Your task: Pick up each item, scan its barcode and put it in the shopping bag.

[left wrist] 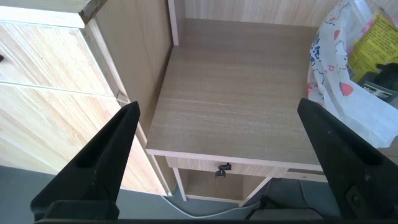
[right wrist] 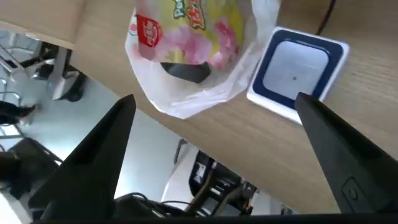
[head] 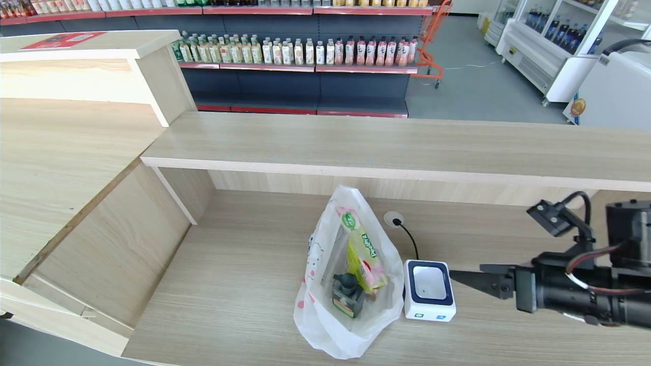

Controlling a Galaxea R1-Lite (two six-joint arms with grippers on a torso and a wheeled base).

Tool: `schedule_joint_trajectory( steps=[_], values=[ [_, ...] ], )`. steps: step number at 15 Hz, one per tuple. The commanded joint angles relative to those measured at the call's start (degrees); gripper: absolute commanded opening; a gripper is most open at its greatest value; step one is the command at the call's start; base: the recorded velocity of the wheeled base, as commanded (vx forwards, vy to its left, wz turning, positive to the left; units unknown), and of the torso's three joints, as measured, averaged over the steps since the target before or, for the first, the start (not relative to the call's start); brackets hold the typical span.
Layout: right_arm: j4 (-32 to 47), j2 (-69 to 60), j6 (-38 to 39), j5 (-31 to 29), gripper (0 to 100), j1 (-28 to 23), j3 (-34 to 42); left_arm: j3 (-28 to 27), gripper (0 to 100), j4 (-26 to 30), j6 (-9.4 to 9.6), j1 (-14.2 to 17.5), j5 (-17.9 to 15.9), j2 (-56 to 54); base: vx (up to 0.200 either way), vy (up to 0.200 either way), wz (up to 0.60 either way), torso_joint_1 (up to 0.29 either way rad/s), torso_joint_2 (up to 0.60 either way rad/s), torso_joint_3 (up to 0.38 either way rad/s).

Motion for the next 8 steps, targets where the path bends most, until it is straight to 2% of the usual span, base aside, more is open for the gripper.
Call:
schedule_joint_trajectory(
  steps=[1, 3, 5, 6, 7, 8],
  values=[
    [5.35, -23.39, -7.83, -14.29, 100, -1.95, 14.22, 0.01, 100, -0.01, -0.04, 0.0, 0.0, -0.02, 0.0, 0.0, 0.0, 0.0, 0.0, 0.0],
    [8.08, -35.79, -7.74, -20.18, 100, -2.83, 20.29, 0.01, 100, -0.01, -0.04, 0.0, 0.0, -0.02, 0.0, 0.0, 0.0, 0.0, 0.0, 0.0],
    [15.28, -53.01, -8.18, -20.71, 100, -8.98, 25.65, 0.01, 100, -0.01, -0.04, 0.0, 0.0, -0.02, 0.0, 0.0, 0.0, 0.0, 0.0, 0.0],
    [22.58, -61.45, -7.39, -20.53, 100, -11.44, 25.65, 0.01, 100, -0.01, -0.04, 0.0, 0.0, -0.02, 0.0, 0.0, 0.0, 0.0, 0.0, 0.0],
    [25.65, -65.49, -6.68, -20.01, 100, -12.84, 25.21, 0.01, 100, -0.01, -0.04, 0.0, 0.0, -0.02, 0.0, 0.0, 0.0, 0.0, 0.0, 0.0],
    [25.3, -70.06, -6.77, -19.57, 100, -12.84, 25.39, 0.01, 100, -0.01, -0.04, 0.0, 0.0, -0.02, 0.0, 0.0, 0.0, 0.0, 0.0, 0.0]
  ],
)
